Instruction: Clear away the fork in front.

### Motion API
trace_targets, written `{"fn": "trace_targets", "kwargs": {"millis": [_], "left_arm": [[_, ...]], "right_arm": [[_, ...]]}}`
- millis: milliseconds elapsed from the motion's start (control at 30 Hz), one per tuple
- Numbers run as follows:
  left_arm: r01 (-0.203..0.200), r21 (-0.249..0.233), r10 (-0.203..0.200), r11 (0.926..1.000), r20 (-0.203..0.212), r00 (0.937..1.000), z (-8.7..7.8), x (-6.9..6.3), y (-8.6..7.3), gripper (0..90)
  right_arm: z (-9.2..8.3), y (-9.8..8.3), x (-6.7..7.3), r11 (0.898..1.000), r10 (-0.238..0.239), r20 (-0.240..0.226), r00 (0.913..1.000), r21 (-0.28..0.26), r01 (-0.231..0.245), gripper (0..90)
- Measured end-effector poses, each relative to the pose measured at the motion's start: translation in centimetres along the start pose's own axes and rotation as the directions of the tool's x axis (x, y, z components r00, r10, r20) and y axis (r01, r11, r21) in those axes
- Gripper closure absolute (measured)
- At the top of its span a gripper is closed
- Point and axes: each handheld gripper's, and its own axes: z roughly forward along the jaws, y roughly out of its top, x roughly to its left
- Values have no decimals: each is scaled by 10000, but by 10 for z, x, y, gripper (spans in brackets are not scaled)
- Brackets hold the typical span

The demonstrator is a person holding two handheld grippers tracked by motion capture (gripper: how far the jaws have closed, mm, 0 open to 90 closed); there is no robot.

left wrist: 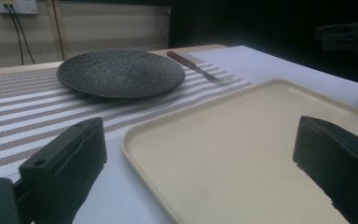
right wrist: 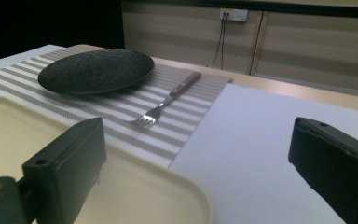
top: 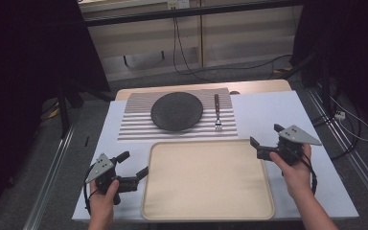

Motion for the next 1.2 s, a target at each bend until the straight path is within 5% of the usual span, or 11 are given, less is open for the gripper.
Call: {"fn": "trace_targets", "kwargs": {"millis": [433,700,1200], "left_arm": [[-81,80,81,9999,46,10000,2,-1,0,29],[-111,100,110,9999,139,9998,5,-3,0,29],[-100,152,99,9998,82,9999,4,-3,-1,29]], "right_arm": [[60,21,3,9975,-320,-175,9993,632,330,33],[95,28,-6,9955,97,46,9999,944,-101,37],[131,37,-13,9918,217,101,9997,1257,-228,37]]}}
